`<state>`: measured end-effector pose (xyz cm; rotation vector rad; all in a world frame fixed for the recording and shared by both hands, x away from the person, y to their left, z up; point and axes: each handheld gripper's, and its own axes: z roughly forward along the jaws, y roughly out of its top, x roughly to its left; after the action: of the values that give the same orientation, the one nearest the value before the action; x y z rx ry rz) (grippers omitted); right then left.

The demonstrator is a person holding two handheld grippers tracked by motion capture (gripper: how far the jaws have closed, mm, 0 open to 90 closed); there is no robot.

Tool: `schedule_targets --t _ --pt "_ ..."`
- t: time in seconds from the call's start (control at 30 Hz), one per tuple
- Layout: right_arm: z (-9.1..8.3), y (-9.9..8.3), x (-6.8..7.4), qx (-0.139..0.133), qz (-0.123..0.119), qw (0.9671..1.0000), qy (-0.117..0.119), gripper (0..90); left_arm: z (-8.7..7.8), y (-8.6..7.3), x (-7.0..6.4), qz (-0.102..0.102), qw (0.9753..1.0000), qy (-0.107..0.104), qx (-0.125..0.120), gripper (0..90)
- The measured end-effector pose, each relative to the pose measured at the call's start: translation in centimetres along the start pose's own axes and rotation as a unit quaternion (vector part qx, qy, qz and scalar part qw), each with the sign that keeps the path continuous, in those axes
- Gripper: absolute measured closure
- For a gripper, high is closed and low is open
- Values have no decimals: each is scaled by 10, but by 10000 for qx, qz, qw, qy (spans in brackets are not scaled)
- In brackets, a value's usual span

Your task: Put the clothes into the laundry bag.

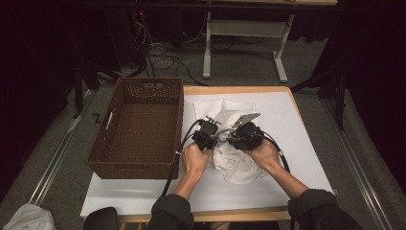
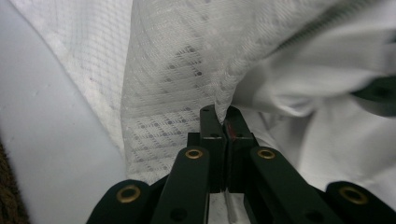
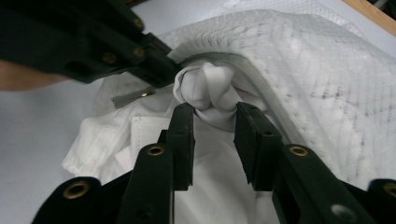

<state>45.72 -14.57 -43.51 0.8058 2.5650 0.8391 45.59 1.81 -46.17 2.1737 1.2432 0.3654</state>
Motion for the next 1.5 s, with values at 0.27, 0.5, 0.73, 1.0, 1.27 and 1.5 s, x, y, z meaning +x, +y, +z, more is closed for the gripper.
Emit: schedule_targets --t 0.27,0.5,0.73,1.0,1.27,1.5 --pt "13 11 -3 32 63 9996 -290 754 -37 -11 -8 251 9991 -204 -269 888" --pt "30 25 -7 74 103 9987 -494 763 -47 -28 -15 331 9988 -357 -33 888" --pt "13 12 0 158 -3 9998 -146 685 -30 -31 -9 161 9987 -467 145 885" --pt "-1 -35 17 357 -260 9983 376 559 -28 -30 -12 241 9987 -413 201 884" --pt "26 -45 26 760 -381 9956 386 542 -29 -31 -13 264 9984 -466 184 884" --pt "34 -44 28 811 -500 9950 301 804 -28 -33 -14 239 9982 -536 158 884"
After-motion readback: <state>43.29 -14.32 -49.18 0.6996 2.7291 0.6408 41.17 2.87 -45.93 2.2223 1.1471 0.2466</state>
